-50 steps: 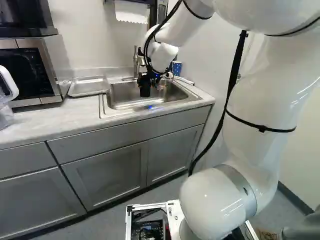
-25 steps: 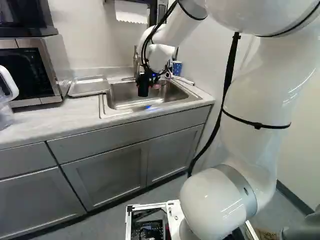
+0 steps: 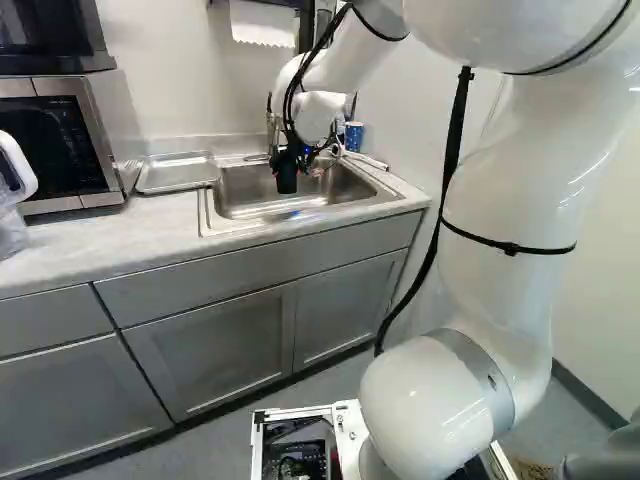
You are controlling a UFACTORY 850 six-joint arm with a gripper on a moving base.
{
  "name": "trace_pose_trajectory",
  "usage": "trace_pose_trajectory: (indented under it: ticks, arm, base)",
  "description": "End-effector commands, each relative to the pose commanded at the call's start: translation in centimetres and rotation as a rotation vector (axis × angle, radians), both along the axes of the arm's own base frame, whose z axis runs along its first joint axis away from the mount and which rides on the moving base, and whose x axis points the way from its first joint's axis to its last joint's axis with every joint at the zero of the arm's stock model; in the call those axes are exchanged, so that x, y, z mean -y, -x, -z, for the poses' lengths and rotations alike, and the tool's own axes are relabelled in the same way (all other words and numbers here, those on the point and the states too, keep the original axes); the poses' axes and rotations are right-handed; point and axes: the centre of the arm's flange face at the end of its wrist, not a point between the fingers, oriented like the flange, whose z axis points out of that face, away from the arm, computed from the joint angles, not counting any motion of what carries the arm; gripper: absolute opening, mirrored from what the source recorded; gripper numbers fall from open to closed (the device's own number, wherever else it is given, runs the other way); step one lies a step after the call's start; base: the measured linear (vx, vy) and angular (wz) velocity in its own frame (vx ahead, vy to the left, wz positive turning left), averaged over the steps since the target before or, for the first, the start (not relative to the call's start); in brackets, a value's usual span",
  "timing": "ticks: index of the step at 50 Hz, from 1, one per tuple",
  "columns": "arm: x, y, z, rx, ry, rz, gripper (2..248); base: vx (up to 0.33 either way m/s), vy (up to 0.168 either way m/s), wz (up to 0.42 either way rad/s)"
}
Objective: Rinse the cup and place it in the tray
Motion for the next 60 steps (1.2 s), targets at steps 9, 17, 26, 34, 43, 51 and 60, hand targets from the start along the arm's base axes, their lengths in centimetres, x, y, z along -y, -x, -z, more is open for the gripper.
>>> trace_pose_trajectory:
  ticks: [9, 17, 26, 34, 43, 51, 60]
  arm:
    - [0.07, 0.0, 0.02, 0.009, 0.035, -0.029, 121]
    - [0.12, -0.01, 0.03, 0.017, 0.065, -0.054, 121]
    - [0.22, -0.01, 0.03, 0.018, 0.07, -0.056, 121]
    - [0.32, 0.0, 0.03, 0.018, 0.07, -0.054, 121]
    - [0.31, 0.0, 0.03, 0.017, 0.066, -0.051, 121]
    - [0.31, 0.0, 0.03, 0.017, 0.066, -0.051, 121]
    - [0.31, 0.0, 0.03, 0.017, 0.066, -0.051, 121]
  base:
    - [0.0, 0.0, 0.0]
    - [0.0, 0.0, 0.0]
    - [0.0, 0.0, 0.0]
    - [0.0, 0.0, 0.0]
    - [0.0, 0.0, 0.0]
    - [0.0, 0.0, 0.0]
    - [0.0, 0.0, 0.0]
